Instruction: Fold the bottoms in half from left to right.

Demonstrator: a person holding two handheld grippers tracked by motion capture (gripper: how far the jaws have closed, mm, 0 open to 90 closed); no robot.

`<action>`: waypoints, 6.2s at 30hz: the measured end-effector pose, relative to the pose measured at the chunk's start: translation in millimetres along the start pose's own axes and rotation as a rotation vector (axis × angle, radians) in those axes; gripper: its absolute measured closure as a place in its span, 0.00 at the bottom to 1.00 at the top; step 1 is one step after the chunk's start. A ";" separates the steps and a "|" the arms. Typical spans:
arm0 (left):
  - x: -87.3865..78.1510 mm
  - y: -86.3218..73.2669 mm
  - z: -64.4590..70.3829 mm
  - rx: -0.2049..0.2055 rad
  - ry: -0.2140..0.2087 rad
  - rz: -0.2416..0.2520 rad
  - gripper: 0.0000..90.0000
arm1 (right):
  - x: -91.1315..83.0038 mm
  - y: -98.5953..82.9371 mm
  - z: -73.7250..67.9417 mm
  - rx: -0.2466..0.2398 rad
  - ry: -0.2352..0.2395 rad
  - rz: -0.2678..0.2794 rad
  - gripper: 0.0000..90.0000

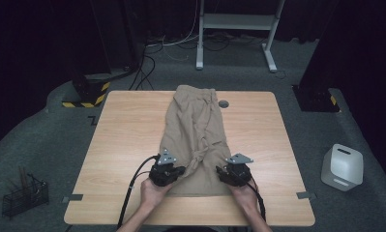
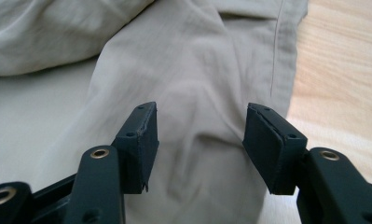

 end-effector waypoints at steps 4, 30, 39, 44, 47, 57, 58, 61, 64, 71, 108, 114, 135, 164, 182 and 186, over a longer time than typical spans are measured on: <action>14.0 6.7 25.4 0.051 -0.080 0.006 0.98 | -1.0 -4.6 3.2 0.014 0.000 -0.006 0.50; -36.4 -20.9 -71.7 -0.108 0.277 0.013 0.48 | -4.7 0.3 7.1 0.032 0.012 0.007 0.52; -51.4 -56.6 -109.1 -0.205 0.378 -0.004 0.42 | -14.1 34.2 -11.6 0.012 0.074 0.049 0.56; -51.0 -67.0 -116.4 -0.197 0.430 -0.013 0.41 | -7.3 49.5 -32.5 -0.015 0.106 0.052 0.55; -50.6 -67.0 -116.4 -0.185 0.438 -0.020 0.41 | -4.0 56.5 -44.1 -0.017 0.125 0.060 0.53; -48.8 -66.6 -114.4 -0.179 0.457 -0.034 0.38 | 16.9 56.4 -59.7 -0.041 0.117 0.008 0.62; -48.8 -66.6 -114.4 -0.179 0.456 -0.034 0.38 | 17.8 55.8 -59.6 -0.048 0.118 0.010 0.70; -48.8 -66.6 -114.3 -0.179 0.455 -0.034 0.38 | 16.7 55.6 -59.3 -0.068 0.132 0.011 0.91; -48.8 -66.6 -114.2 -0.179 0.453 -0.034 0.37 | 8.8 58.5 -58.1 -0.081 0.144 0.033 1.00; -48.7 -66.6 -114.1 -0.179 0.453 -0.034 0.37 | -13.6 69.0 -55.3 -0.102 0.160 0.070 1.00; -48.7 -66.6 -114.4 -0.178 0.454 -0.034 0.37 | -30.3 15.4 21.6 0.036 0.047 0.054 0.82; -48.7 -66.5 -114.5 -0.177 0.455 -0.034 0.37 | -24.3 22.5 -3.5 -0.028 0.072 0.032 0.70; -48.6 -66.5 -114.6 -0.178 0.455 -0.033 0.37 | -33.6 5.9 10.6 -0.039 0.066 0.017 1.00; -48.6 -66.4 -114.7 -0.180 0.457 -0.033 0.37 | -47.4 3.2 3.1 -0.089 0.093 0.062 0.98; -38.0 -37.8 -86.6 -0.193 0.324 0.037 0.39 | -57.4 -15.4 21.6 -0.006 0.098 0.057 0.73; -25.2 -9.2 -62.7 -0.163 0.237 0.057 0.37 | -49.0 0.2 6.8 -0.008 0.140 0.063 0.62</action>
Point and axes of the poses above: each handheld gripper's, and its own axes: x roughly forward along the jaws, y roughly out of its top, z roughly to its right, the point moved 7 cm from there along x, roughly forward along the jaws, and after that the axes turned 6 degrees about x, right-handed, at the moved point
